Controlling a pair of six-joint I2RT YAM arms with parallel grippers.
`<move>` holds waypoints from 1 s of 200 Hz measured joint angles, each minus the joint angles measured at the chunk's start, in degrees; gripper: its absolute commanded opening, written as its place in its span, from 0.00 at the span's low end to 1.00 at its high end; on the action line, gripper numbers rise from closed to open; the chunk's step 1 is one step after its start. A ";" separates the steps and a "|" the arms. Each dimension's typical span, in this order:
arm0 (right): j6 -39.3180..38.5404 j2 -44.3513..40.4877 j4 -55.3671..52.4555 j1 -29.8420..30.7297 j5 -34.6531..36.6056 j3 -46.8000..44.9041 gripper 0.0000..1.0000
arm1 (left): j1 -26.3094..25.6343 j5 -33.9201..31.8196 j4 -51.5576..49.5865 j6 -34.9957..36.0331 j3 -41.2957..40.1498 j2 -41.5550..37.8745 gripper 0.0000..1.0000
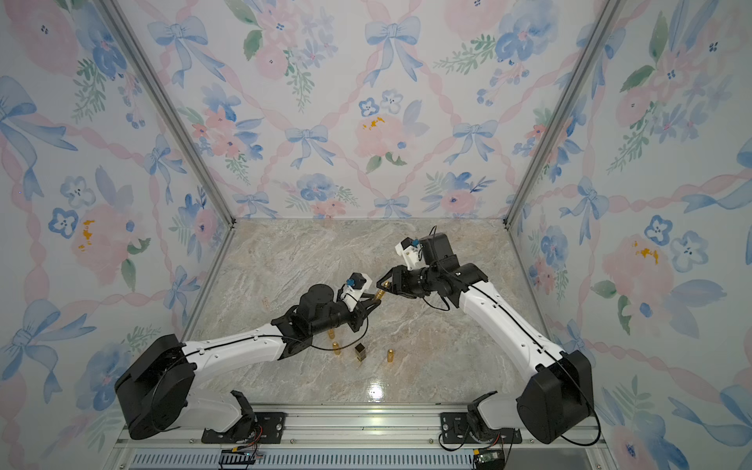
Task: Open the lipstick cap
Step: Open the cover of the lipstick.
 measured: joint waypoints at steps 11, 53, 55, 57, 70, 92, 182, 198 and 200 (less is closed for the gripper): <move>-0.07 0.02 0.13 0.04 0.22 0.00 0.37 | 0.00 0.00 -0.02 -0.15 0.00 -0.20 0.00; -0.81 0.68 0.33 0.68 0.81 0.00 0.31 | 0.00 -0.02 0.00 -0.17 0.00 -0.33 0.00; -0.90 0.74 0.33 0.68 0.87 0.00 0.31 | 0.00 0.00 0.00 -0.17 0.00 -0.33 0.00; -0.94 0.79 0.35 0.70 0.83 0.00 0.30 | 0.00 0.00 0.00 -0.17 0.00 -0.33 0.00; -1.14 1.09 0.50 0.70 0.87 -0.04 0.27 | 0.00 0.00 -0.02 -0.17 0.00 -0.33 0.00; -1.31 1.18 0.70 0.68 1.11 -0.33 0.23 | 0.00 -0.07 -0.04 -0.17 -0.02 -0.33 0.00; -0.98 1.18 1.05 0.52 -0.26 -0.42 0.18 | -0.04 -1.03 2.19 -0.20 -3.02 -2.60 0.00; -0.37 1.18 1.29 0.35 -0.76 -0.44 0.17 | 0.02 -1.03 2.86 -0.20 -3.45 -2.89 0.00; -0.22 1.18 1.31 0.28 -0.87 -0.44 0.17 | 0.02 -1.03 2.97 -0.20 -3.50 -2.91 0.00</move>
